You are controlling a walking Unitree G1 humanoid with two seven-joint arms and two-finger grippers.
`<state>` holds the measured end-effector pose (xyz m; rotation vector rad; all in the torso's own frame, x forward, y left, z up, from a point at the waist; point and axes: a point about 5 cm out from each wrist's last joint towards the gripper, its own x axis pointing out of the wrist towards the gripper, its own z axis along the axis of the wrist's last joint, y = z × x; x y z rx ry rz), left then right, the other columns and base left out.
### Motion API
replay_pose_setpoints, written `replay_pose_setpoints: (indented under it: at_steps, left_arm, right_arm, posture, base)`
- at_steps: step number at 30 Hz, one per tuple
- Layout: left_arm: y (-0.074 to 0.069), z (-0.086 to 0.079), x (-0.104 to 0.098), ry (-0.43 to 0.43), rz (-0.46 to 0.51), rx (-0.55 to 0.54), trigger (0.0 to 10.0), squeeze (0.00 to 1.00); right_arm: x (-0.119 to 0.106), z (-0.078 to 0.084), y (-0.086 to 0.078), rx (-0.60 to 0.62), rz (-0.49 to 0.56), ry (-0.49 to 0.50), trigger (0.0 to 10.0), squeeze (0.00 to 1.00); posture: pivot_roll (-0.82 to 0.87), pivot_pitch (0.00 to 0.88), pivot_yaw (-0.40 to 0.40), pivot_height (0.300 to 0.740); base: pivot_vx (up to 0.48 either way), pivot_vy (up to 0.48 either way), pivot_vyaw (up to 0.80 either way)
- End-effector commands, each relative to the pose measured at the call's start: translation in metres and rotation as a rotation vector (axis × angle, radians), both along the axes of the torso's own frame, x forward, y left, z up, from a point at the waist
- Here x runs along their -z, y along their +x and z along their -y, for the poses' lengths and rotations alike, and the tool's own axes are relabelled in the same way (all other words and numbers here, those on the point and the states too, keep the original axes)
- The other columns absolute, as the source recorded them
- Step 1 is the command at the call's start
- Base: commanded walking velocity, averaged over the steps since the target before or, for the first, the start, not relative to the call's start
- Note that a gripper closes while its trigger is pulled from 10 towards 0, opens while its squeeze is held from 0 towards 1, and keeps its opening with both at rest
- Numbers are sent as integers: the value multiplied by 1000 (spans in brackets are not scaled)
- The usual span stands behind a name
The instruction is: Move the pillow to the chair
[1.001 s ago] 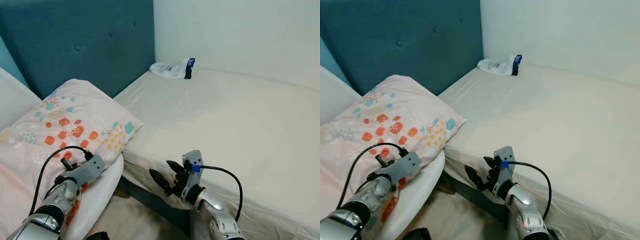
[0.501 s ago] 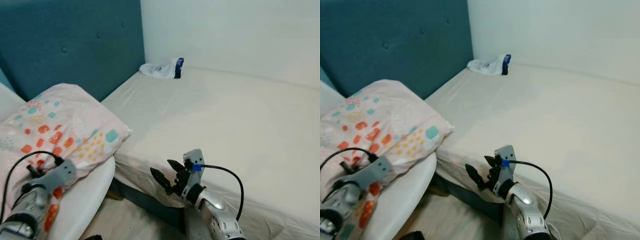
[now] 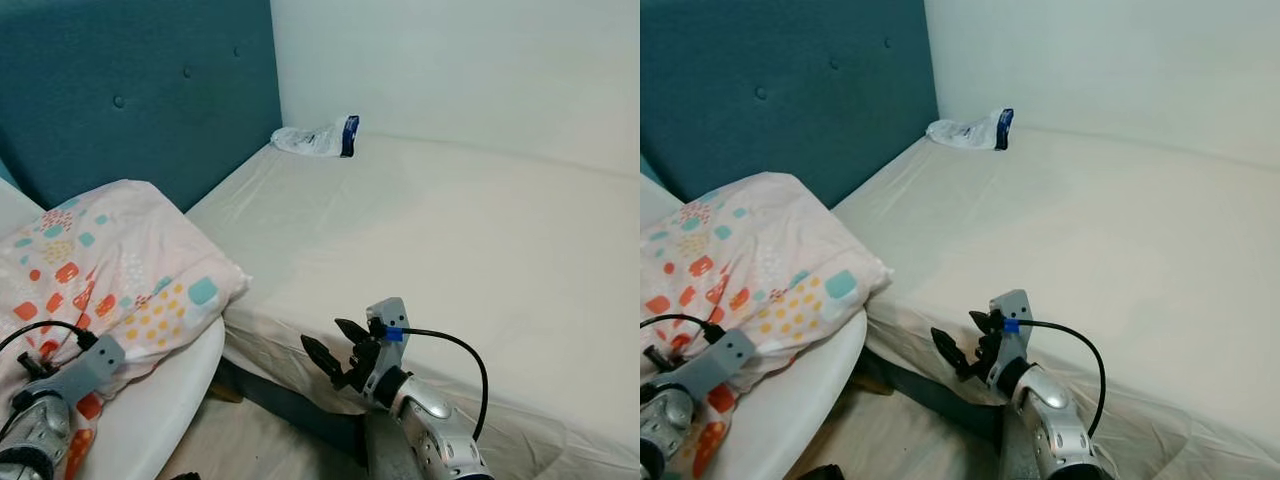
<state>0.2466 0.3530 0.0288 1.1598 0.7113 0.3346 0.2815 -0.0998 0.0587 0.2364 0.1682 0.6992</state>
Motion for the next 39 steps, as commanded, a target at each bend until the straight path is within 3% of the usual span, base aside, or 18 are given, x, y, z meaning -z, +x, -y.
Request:
replay_pose_setpoints:
  at_steps: [1, 4, 9, 10, 11, 12, 15, 20, 21, 25, 30, 35, 39]
  left_arm:
    - [-27, -31, -1, 34, -63, -157, 0, 0]
    - [-25, -20, 7, -31, -66, -136, 0, 0]
    - [-10, 27, 31, -329, -1, -140, 0, 0]
    - [-7, 36, 34, -401, 22, -151, 10000, 0]
    - [-7, 36, 34, -401, 22, -151, 10000, 0]
    - [0, 51, 37, -487, 55, -152, 10000, 0]
    - [7, 63, 38, -553, 90, -150, 10000, 0]
    - [13, 72, 36, -582, 120, -141, 10000, 0]
    - [16, 74, 35, -597, 142, -150, 10000, 1000]
    - [21, 74, 29, -632, 202, -184, 10000, 1000]
    - [25, 62, 19, -570, 251, -225, 10000, 1000]
    - [32, 48, 5, -385, 128, -95, 10000, 1000]
    - [41, 39, -10, -362, 60, -30, 10000, 1000]
  right_arm:
    - [2, -2, 0, -3, -18, -4, 10000, 0]
    - [3, -3, 1, -5, -25, -9, 10000, 0]
    - [5, -4, 4, 2, -35, -29, 10000, 0]
    - [5, -3, 5, 4, -38, -33, 10000, 0]
    - [5, -3, 5, 4, -38, -33, 10000, 0]
    - [6, -2, 6, 14, -47, -54, 10000, 0]
    - [8, 0, 8, 28, -58, -69, 10000, 0]
    - [10, 4, 12, 65, -62, -112, 10000, 0]
    - [10, 4, 13, 67, -63, -115, 10000, 0]
    - [11, 4, 16, 68, -65, -116, 10000, 0]
    - [11, 5, 18, 70, -64, -124, 10000, 0]
    - [10, 4, 21, 68, -61, -131, 10000, 0]
    - [9, 4, 23, 64, -59, -133, 10000, 0]
  posture:
    - [-88, 39, 24, 490]
    - [-83, 39, 25, 490]
    - [-84, 30, 27, 490]
    - [-84, 30, 27, 490]
    - [-84, 30, 27, 490]
    - [-87, 24, 30, 490]
    - [-88, 18, 31, 490]
    - [-89, 13, 33, 490]
    - [-88, 8, 33, 490]
    - [-87, 0, 33, 490]
    - [-81, 0, 29, 490]
    - [-75, 0, 23, 490]
    - [-72, 0, 21, 490]
  base:
    - [0, 0, 0]
    - [0, 0, 0]
    - [0, 0, 0]
    - [0, 0, 0]
    - [0, 0, 0]
    - [0, 0, 0]
    - [0, 0, 0]
    - [0, 0, 0]
    - [0, 0, 0]
    - [0, 0, 0]
    - [0, 0, 0]
    - [0, 0, 0]
    - [0, 0, 0]
